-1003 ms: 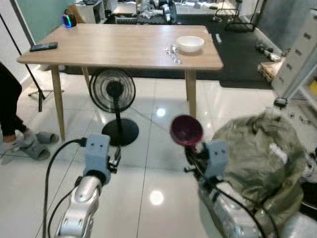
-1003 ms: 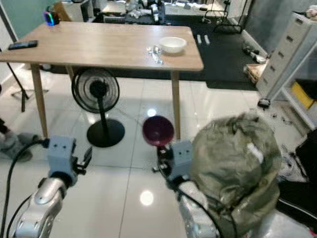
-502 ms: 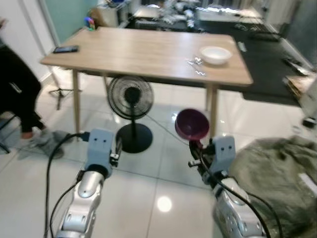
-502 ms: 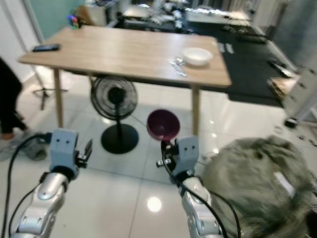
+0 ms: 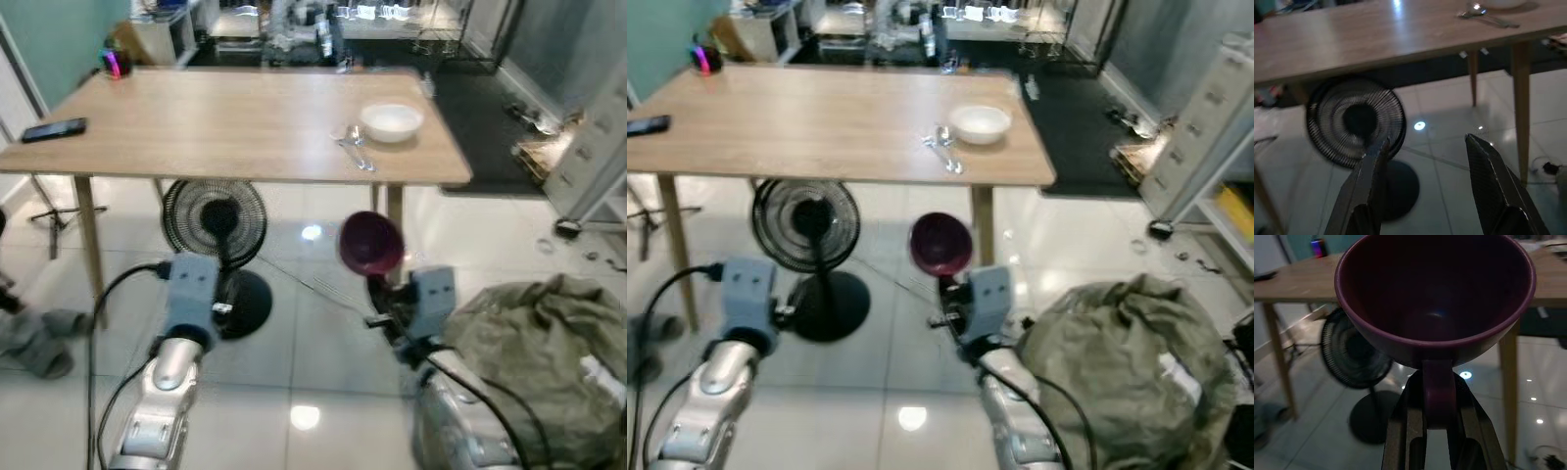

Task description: Setting the table

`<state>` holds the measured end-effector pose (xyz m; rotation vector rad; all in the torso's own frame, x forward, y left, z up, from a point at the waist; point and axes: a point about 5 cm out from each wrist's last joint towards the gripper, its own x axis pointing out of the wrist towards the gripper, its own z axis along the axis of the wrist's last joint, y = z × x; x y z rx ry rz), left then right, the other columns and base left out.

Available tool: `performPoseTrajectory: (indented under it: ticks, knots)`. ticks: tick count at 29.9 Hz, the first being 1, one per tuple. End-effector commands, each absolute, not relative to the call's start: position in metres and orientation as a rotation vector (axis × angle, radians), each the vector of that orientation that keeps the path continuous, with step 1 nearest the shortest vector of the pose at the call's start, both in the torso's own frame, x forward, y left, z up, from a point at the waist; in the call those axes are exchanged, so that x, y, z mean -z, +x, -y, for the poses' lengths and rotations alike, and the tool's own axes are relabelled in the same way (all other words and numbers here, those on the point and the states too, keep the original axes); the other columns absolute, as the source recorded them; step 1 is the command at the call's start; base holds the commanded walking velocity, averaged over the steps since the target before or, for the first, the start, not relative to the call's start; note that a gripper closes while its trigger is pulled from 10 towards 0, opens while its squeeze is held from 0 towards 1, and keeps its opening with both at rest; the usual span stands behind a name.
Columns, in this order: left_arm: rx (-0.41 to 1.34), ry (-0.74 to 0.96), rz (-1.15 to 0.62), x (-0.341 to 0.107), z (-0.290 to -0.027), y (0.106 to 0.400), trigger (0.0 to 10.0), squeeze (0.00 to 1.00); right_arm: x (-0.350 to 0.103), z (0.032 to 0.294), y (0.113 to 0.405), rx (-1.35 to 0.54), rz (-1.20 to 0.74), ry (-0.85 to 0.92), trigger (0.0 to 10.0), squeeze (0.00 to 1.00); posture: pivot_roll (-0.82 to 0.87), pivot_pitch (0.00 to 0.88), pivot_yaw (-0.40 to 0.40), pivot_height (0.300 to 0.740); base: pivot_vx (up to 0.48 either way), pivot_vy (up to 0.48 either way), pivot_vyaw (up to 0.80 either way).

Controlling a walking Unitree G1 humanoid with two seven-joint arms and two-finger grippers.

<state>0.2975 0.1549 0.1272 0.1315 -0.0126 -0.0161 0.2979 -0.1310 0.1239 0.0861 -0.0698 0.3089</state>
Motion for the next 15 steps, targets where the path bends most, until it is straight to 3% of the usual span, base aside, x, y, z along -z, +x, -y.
performPoseTrajectory:
  ticks: [1, 11, 15]
  knots:
    - [-0.008, 0.144, -0.018, -0.12, -0.162, 0.295, 10.0, 0.0, -0.123, 0.125, 0.297, -0.325, 0.065, 0.099, 10.0, 0.0, -0.02, 0.0, 0.095, 0.74, 0.48, 0.0, -0.8]
    - [-0.005, 0.145, -0.017, -0.12, -0.162, 0.295, 10.0, 0.0, -0.13, 0.124, 0.299, -0.331, 0.092, 0.096, 10.0, 0.0, -0.02, 0.0, 0.097, 0.74, 0.48, 0.0, -0.08]
    - [-0.001, 0.152, -0.012, -0.121, -0.162, 0.295, 10.0, 0.0, -0.145, 0.113, 0.299, -0.393, 0.144, 0.123, 10.0, 0.0, -0.01, 0.0, 0.102, 0.74, 0.48, 0.0, 0.0]
